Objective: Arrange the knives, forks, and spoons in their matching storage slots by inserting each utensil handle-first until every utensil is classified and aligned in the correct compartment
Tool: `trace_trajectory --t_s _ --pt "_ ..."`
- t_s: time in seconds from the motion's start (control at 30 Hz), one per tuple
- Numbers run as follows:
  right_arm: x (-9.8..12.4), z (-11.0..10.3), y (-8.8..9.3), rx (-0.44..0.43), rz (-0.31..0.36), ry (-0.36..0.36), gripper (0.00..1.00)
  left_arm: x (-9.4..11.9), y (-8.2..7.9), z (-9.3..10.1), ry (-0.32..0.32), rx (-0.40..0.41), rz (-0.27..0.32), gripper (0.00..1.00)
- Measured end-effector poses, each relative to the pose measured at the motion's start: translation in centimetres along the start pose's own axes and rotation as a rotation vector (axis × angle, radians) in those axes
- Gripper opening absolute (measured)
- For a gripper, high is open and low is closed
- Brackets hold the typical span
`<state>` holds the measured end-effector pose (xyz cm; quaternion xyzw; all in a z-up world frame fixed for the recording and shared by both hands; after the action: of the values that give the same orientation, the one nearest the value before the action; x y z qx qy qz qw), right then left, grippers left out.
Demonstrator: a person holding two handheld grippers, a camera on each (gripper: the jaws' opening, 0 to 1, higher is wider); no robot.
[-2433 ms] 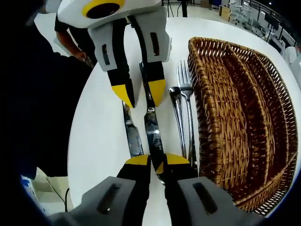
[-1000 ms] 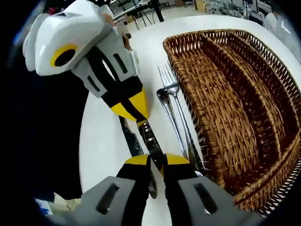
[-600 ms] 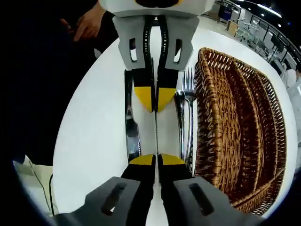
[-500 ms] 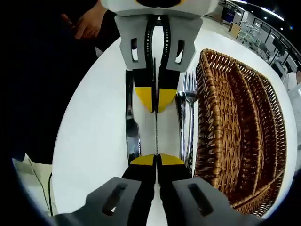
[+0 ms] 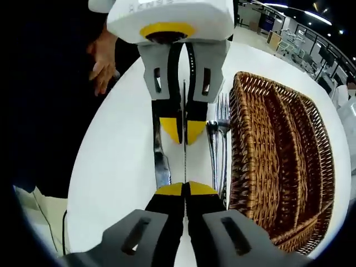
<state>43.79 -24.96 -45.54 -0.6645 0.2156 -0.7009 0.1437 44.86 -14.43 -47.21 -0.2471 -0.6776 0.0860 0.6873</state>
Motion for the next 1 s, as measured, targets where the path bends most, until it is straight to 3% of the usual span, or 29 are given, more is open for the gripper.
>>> trace_trajectory --t_s 0.03,0.07,0.37,0.77,1.0 --pt "0.0 -0.1 0.1 -0.007 -0.006 -0.001 0.0 0.0 0.0 -0.1 -0.008 0.084 0.012 0.02" --pt "0.0 -0.1 0.1 -0.01 -0.006 -0.002 0.0 0.0 0.0 -0.1 -0.005 0.044 0.011 0.01" --pt "-0.2 -0.4 -0.3 -0.036 0.037 0.01 0.0 0.4 0.4 0.3 0.02 0.074 -0.01 0.0" --pt "0.9 -0.6 0.3 -0.034 0.04 0.059 0.0 0.5 -0.7 -0.3 0.035 0.068 -0.002 0.0" --pt "1.2 -0.4 0.4 -0.065 0.045 0.077 0.08 0.6 -0.8 -0.2 0.041 0.06 -0.006 0.0"
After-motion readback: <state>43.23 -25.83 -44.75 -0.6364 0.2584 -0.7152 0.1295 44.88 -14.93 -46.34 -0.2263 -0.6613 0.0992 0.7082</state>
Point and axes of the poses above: the point that each gripper's makers call its tool centre point, and the gripper's own axes: x roughly backward along the fingers, z roughly to its right, y roughly out of its underside, the point moved 7 cm from there along x, roughly backward along the fingers, and after that the axes turned 1 degree about y, right-handed, at the moved point
